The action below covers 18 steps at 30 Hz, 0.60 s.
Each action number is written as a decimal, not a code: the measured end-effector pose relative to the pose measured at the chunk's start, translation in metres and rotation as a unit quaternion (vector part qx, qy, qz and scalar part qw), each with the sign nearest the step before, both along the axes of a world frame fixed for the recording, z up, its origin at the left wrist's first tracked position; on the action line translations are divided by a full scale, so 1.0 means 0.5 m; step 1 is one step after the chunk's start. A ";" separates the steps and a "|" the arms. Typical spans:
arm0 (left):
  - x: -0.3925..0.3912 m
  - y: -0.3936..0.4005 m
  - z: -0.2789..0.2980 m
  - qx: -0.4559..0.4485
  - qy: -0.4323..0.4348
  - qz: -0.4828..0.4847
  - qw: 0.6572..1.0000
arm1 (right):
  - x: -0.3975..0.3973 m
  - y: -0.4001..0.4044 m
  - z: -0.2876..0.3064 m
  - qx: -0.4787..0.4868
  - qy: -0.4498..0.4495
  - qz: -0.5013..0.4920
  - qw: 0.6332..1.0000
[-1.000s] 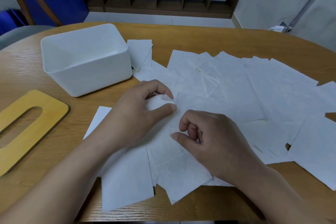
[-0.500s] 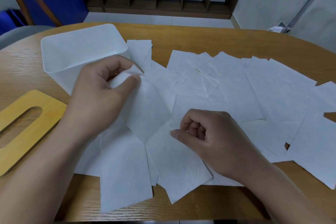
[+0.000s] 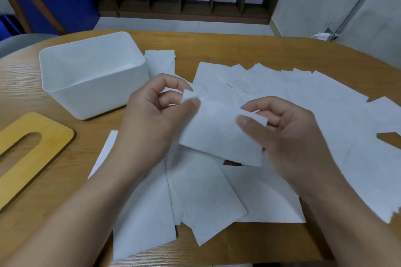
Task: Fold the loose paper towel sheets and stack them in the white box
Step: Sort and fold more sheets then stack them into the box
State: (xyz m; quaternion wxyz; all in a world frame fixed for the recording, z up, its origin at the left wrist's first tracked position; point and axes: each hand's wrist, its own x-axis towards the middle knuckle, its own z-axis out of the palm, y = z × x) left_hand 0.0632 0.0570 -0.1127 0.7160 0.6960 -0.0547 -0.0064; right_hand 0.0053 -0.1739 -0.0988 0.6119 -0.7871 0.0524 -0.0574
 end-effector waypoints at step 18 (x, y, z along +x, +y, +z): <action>0.012 -0.041 -0.054 0.335 -0.121 -0.009 0.934 | 0.016 -0.060 -0.062 -0.325 -0.064 -0.076 0.940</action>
